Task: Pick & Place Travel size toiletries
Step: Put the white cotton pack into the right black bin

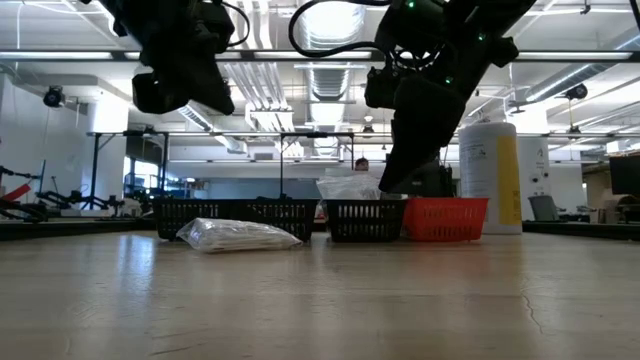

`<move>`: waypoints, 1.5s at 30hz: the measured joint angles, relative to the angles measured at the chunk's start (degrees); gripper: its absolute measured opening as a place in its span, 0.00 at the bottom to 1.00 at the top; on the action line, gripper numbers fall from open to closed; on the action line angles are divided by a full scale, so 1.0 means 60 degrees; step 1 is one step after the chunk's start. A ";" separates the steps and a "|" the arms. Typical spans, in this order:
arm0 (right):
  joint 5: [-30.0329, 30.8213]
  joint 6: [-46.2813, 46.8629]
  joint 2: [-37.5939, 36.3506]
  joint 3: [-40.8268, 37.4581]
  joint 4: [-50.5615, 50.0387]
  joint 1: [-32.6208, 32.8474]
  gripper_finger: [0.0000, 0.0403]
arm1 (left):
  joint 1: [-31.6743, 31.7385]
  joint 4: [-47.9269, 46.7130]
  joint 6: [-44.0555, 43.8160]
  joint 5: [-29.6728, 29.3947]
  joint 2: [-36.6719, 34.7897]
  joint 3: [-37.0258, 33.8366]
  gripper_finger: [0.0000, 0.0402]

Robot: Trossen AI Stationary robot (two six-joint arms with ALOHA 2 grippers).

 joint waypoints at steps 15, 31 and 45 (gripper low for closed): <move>-0.0191 0.0253 0.0000 0.0000 0.0001 0.0004 0.02 | -0.0115 0.0339 -0.0525 0.0218 0.0000 0.0007 0.03; -0.1274 0.2481 0.0000 0.0000 0.0029 0.0042 0.02 | -0.1264 0.0442 -0.0333 0.0467 0.1662 0.0007 0.04; -0.1911 0.4230 0.0000 0.0000 0.0678 0.0314 0.02 | -0.1165 0.0608 -0.0605 0.0380 0.3603 0.0007 0.03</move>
